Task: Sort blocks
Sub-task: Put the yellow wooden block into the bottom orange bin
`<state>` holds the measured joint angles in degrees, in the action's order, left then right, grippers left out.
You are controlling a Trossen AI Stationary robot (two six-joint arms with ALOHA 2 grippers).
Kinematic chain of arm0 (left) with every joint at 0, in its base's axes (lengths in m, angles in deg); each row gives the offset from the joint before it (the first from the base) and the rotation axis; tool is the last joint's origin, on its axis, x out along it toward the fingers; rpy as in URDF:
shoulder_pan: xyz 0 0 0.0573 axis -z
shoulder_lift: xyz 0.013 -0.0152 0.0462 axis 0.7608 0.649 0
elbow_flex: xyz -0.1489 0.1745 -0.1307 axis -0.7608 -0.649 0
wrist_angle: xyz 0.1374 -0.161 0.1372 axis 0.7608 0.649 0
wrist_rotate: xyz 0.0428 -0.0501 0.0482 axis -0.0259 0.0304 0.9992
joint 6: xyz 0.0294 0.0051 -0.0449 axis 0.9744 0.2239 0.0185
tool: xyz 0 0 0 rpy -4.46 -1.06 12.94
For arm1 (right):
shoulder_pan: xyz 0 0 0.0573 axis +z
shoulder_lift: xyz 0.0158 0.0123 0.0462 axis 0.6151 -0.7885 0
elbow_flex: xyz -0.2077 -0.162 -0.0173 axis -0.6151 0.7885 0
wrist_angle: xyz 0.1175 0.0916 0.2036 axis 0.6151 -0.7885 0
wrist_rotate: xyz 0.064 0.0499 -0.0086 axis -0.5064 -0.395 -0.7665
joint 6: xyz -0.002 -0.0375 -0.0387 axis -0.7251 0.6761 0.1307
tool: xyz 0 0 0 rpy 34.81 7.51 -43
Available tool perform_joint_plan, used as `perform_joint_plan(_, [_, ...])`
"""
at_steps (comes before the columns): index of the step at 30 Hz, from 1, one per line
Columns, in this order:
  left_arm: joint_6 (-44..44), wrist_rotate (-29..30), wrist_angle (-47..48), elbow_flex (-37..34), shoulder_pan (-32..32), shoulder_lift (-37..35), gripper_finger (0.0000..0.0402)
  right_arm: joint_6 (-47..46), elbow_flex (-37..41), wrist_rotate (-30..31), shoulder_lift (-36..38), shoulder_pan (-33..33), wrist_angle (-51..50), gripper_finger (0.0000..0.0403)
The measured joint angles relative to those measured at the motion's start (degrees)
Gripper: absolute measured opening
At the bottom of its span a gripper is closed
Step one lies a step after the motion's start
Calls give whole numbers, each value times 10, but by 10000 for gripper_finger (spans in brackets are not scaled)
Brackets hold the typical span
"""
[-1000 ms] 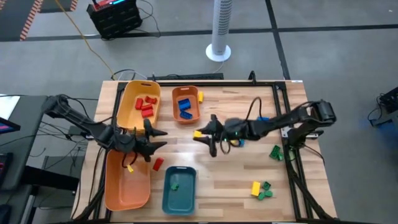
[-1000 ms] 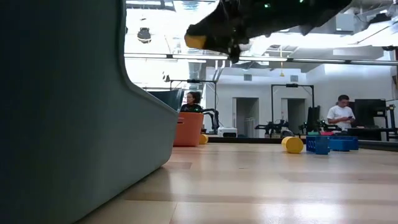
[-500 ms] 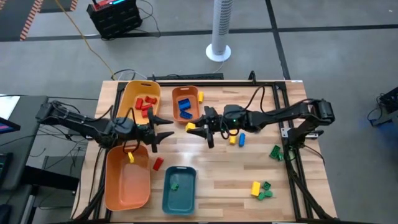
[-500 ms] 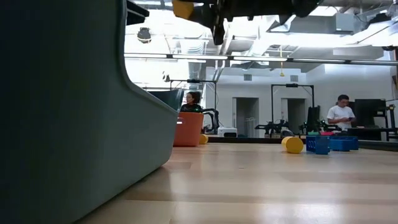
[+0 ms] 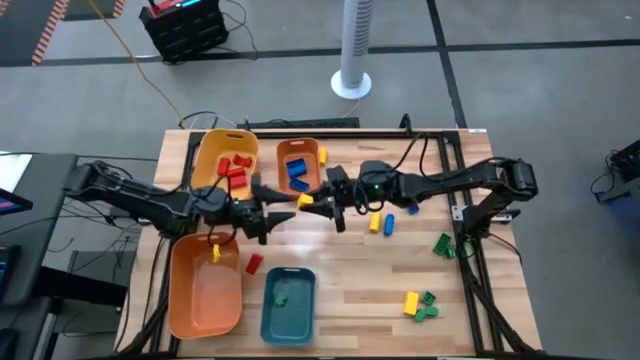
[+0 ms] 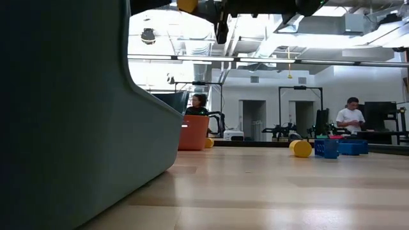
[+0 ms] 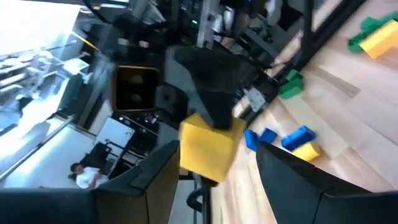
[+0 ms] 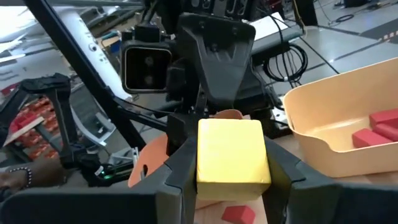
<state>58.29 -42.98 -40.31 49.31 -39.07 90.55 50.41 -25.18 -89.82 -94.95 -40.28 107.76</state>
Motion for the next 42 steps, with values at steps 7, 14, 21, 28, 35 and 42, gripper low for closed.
perform_joint_plan(7, [5, -8, 17, 38, 0, 50, 208, -2, -11, -4, 0, 11, -21, 134])
perform_joint_plan(14, [5, -26, 21, 58, 0, 58, 208, -3, -13, -4, 0, 16, -21, 134])
perform_joint_plan(21, [16, -27, 23, 60, -2, 58, 208, -9, -14, -2, 0, 16, -11, 134])
perform_joint_plan(28, [37, -40, 19, 61, -5, 58, 208, -23, -14, 13, -2, 16, 23, 134])
perform_joint_plan(35, [59, 49, -15, 61, 16, 60, 213, -28, -14, 20, -2, 14, 41, 134])
perform_joint_plan(42, [41, 51, -11, 61, 23, 63, 270, -28, -14, 18, -1, 15, 41, 134])
